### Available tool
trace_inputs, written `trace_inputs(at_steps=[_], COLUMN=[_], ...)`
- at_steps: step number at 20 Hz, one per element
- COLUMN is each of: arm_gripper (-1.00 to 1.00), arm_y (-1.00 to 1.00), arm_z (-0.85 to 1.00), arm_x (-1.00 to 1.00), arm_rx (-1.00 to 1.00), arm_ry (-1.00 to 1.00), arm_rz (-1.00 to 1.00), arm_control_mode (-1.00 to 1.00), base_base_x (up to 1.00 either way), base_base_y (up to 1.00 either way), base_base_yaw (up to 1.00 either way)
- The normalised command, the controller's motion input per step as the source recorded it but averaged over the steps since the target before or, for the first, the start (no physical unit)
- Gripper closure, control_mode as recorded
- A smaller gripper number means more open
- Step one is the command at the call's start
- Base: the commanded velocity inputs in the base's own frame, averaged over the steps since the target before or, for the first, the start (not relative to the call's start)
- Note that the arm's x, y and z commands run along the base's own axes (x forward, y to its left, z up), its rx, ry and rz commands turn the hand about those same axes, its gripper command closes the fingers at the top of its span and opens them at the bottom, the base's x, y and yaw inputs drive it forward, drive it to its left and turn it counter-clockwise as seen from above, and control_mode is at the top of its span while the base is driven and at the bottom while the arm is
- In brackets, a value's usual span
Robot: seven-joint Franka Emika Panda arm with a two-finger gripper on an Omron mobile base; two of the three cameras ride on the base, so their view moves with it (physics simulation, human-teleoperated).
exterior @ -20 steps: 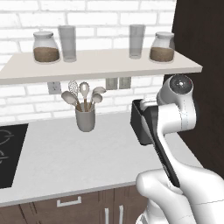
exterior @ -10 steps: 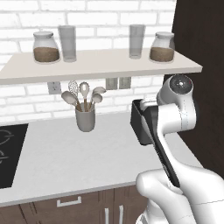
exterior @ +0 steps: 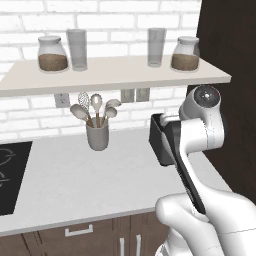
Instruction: Start the toaster. Once the lever pops up, take the bread to the plate on the dining counter.
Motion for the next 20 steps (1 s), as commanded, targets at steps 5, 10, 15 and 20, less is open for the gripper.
trace_inputs(at_steps=[5, 10, 15, 20], arm_gripper=[-1.0, -1.0, -1.0, -1.0], arm_y=[0.0, 0.0, 0.0, 0.0], arm_z=[0.0, 0.0, 0.0, 0.0], arm_x=[0.0, 0.0, 0.0, 0.0], arm_rx=[0.0, 0.0, 0.0, 0.0], arm_ry=[0.0, 0.0, 0.0, 0.0], arm_rz=[0.0, 0.0, 0.0, 0.0], arm_control_mode=[-1.0, -1.0, -1.0, -1.0], base_base_x=[0.0, 0.0, 0.0, 0.0], base_base_y=[0.0, 0.0, 0.0, 0.0], base_base_yaw=[0.0, 0.0, 0.0, 0.0])
